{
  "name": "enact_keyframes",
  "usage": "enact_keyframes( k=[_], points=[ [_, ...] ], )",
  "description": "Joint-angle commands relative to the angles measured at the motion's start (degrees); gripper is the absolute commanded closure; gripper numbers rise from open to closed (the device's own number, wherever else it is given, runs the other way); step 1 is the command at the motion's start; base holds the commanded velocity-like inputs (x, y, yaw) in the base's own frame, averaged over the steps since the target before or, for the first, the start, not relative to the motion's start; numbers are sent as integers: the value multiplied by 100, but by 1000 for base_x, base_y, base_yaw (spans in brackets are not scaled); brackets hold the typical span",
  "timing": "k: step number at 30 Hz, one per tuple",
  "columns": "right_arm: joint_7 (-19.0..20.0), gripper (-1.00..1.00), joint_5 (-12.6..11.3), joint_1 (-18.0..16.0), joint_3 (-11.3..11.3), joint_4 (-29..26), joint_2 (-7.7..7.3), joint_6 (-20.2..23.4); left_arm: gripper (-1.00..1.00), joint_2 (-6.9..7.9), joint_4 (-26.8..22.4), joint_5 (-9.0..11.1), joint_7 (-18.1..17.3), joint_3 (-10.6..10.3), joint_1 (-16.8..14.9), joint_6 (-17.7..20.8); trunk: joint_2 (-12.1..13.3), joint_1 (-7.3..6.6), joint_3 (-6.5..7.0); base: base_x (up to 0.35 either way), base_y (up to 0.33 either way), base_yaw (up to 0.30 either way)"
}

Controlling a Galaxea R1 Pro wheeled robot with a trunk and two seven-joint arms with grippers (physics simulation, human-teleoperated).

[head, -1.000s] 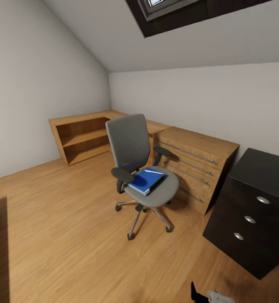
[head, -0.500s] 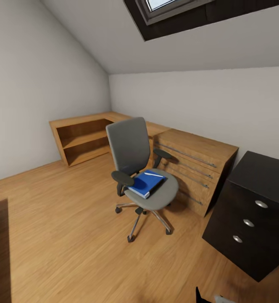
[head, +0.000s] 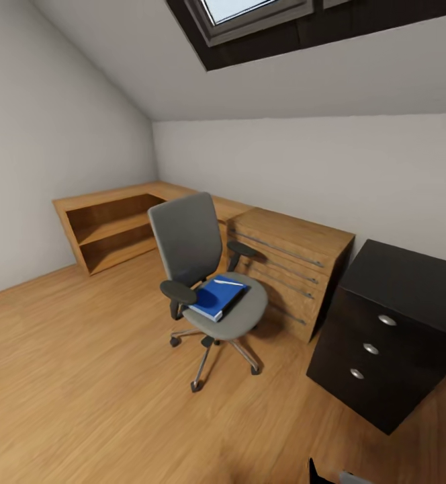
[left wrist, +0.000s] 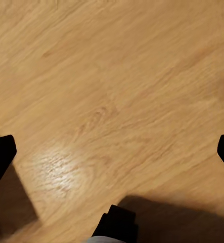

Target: In the bedroom, organize the workspace by keeping the computer under the desk, ensuring the monitor is on the desk, placing the keyboard on the desk next to the monitor, placing the mouse on the desk next to the keyboard, moving the folder from the swivel chair onto the desk next to the mouse, stacking the notebook on top of the folder with the pen on top of the notebook, and positioning the swivel chair next to the desk.

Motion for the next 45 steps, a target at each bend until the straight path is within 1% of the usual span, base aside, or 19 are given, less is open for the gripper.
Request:
enact_keyframes(
  k=[1,2,5,14,20,24,45],
  points=[
    [27,-100,11,-6,-41,11,1,-19,-100,0,22,52,0,-18,-1,17,39,-23,13,0,0,-292],
    [29,-100,24,-6,-39,7,-1,-17,-100,16,86,49,-7,-26,-1,138,79,-45,31,0,0,-295],
    [33,-100,30,-6,-33,4,-13,-16,-100,31,119,48,-11,-29,-1,235,200,-111,85,0,0,-296],
    [40,-100,58,-6,-11,5,-30,-13,-100,16,138,48,-12,-31,-1,265,561,-309,247,0,0,-262],
    [24,-100,59,-6,-4,18,-43,0,-100,8,137,41,-13,-27,-1,240,801,-441,355,0,0,-38],
    [32,-100,58,-6,-5,27,0,2,-100,6,137,39,-13,-29,-1,234,962,-528,426,0,0,-5],
    [30,-100,51,-6,-12,28,-6,2,-100,0,137,39,-13,-31,-1,224,1804,-990,803,0,0,0]
  ],
)
